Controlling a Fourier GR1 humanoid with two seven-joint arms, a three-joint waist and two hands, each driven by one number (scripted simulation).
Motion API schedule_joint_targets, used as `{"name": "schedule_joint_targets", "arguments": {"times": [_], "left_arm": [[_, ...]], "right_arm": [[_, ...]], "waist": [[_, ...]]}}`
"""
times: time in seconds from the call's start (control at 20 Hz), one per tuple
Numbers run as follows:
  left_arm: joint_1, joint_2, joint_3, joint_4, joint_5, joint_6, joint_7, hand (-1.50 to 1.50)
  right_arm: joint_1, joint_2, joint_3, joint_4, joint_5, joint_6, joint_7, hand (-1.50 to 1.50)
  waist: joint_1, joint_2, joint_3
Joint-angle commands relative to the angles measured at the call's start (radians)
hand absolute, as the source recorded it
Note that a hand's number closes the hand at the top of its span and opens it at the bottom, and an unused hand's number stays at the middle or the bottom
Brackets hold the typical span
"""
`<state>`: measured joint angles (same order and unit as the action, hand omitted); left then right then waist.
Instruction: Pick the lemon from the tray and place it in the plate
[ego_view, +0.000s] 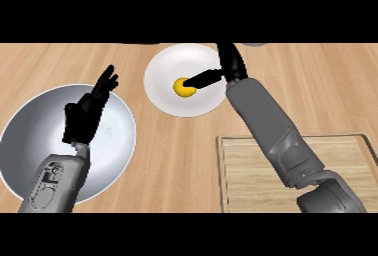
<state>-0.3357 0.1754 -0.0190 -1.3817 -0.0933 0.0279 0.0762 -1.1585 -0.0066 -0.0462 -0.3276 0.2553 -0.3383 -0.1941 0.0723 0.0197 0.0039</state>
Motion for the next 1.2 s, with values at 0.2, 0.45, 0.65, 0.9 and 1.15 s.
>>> {"name": "schedule_joint_targets", "arguments": {"times": [0.2,0.45,0.65,0.9,1.15], "left_arm": [[0.080,0.025,0.036,-0.011,0.027,-0.028,-0.017,0.00],[0.049,0.009,0.032,-0.008,0.004,-0.003,-0.010,0.00],[0.073,0.015,0.026,-0.054,0.006,-0.018,0.022,0.00],[0.060,0.012,0.038,-0.040,0.017,-0.030,0.025,0.00],[0.050,-0.018,0.012,-0.035,-0.022,0.002,0.024,0.00]], "right_arm": [[0.039,-0.161,-0.132,0.000,-0.108,0.089,-0.074,-1.50],[0.063,-0.253,-0.161,0.065,-0.120,0.193,-0.160,-1.50],[0.123,-0.339,-0.157,0.082,-0.109,0.297,-0.235,-1.50],[0.125,-0.352,-0.182,0.125,-0.119,0.313,-0.265,-1.50],[0.143,-0.398,-0.193,0.152,-0.116,0.349,-0.311,-1.50]], "waist": [[-0.047,-0.012,-0.004],[-0.038,-0.005,-0.003],[-0.038,-0.007,-0.003],[-0.036,-0.005,-0.003],[-0.031,-0.001,-0.002]]}}
